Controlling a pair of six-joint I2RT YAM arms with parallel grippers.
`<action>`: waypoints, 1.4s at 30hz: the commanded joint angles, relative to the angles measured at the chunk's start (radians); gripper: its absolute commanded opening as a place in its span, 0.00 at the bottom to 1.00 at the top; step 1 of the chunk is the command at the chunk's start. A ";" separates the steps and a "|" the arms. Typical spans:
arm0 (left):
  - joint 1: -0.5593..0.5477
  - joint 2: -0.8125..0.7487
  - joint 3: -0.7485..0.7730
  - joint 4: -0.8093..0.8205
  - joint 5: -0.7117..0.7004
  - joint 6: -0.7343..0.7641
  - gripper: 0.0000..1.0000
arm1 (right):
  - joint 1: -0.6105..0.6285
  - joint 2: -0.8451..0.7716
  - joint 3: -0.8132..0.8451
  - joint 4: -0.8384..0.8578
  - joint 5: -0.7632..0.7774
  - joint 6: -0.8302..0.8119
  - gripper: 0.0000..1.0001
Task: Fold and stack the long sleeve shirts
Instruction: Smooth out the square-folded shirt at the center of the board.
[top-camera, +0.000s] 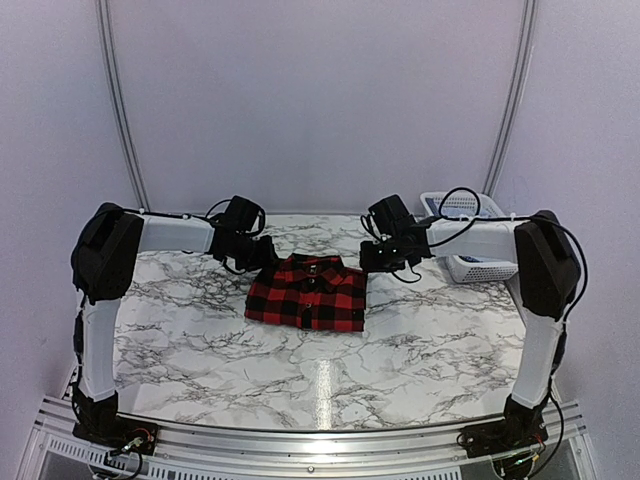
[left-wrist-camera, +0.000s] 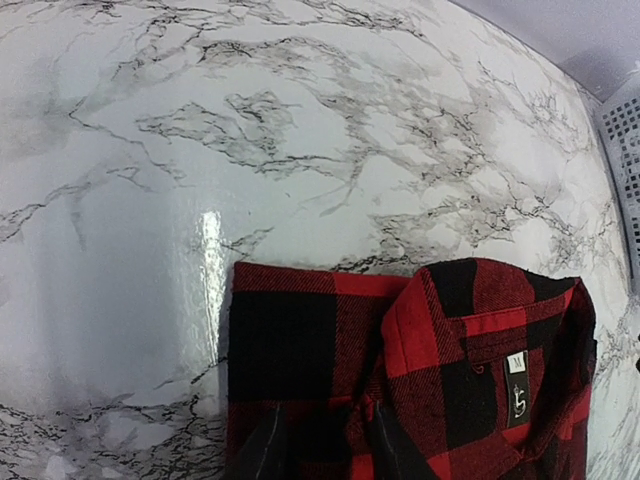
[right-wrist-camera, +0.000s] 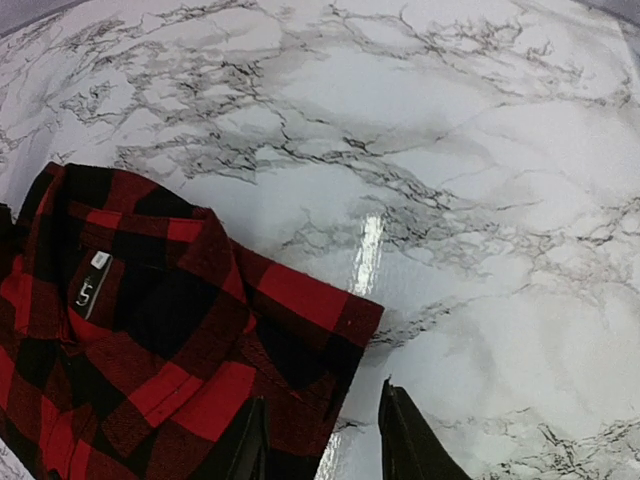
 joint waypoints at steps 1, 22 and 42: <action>0.001 0.014 0.020 -0.023 0.015 0.009 0.29 | -0.022 0.014 -0.033 0.084 -0.093 0.030 0.34; 0.001 0.017 0.019 -0.026 0.015 0.006 0.28 | -0.035 0.104 -0.025 0.100 -0.155 0.063 0.22; 0.007 0.006 0.019 -0.032 -0.025 0.009 0.30 | -0.039 0.057 -0.109 0.075 -0.017 0.076 0.00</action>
